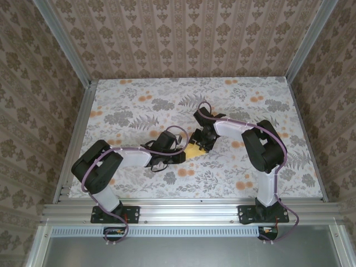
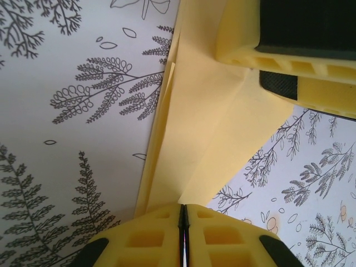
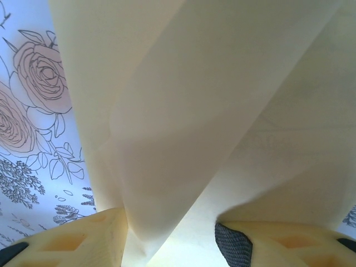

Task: Fold a paper plane with a square sheet of paper (pick it up from the middle)
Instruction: Fourth fold the wing at the center of the table.

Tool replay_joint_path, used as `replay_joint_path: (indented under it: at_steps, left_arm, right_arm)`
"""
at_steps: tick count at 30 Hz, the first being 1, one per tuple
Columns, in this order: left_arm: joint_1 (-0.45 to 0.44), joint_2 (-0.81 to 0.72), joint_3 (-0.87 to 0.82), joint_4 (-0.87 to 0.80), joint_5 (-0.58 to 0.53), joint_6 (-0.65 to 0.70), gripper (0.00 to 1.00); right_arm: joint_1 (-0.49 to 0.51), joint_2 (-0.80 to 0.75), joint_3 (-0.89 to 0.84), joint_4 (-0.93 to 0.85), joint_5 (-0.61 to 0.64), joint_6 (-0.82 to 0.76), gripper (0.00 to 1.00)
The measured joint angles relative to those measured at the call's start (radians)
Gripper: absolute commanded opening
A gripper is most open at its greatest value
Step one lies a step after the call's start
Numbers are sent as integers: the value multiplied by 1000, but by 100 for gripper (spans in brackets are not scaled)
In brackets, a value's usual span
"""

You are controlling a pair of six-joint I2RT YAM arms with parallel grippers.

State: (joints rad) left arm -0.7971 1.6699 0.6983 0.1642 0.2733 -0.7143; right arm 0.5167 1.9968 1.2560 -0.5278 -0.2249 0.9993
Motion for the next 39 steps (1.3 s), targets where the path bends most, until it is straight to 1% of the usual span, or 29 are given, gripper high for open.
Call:
replay_joint_path:
  at_steps: [8, 20, 24, 28, 32, 39]
  left_arm:
    - [2, -7, -3, -7, -9, 0, 12]
    - [53, -101, -65, -76, -35, 4, 12]
    - [58, -149, -68, -79, -24, 4, 14]
    - [58, -168, -68, -34, 7, -1, 14]
    - [46, -143, -62, 20, 37, -18, 14]
    - [12, -7, 6, 61, 58, -35, 11]
  right_arm:
    - [0, 1, 1, 0, 0, 0, 56]
    - [-2, 2, 1, -1, -4, 0, 56]
    - [-2, 2, 1, -1, -4, 0, 56]
    - [-2, 2, 1, -1, -4, 0, 56]
    - [-2, 2, 1, -1, -4, 0, 57]
    - [-4, 2, 2, 3, -14, 0, 60]
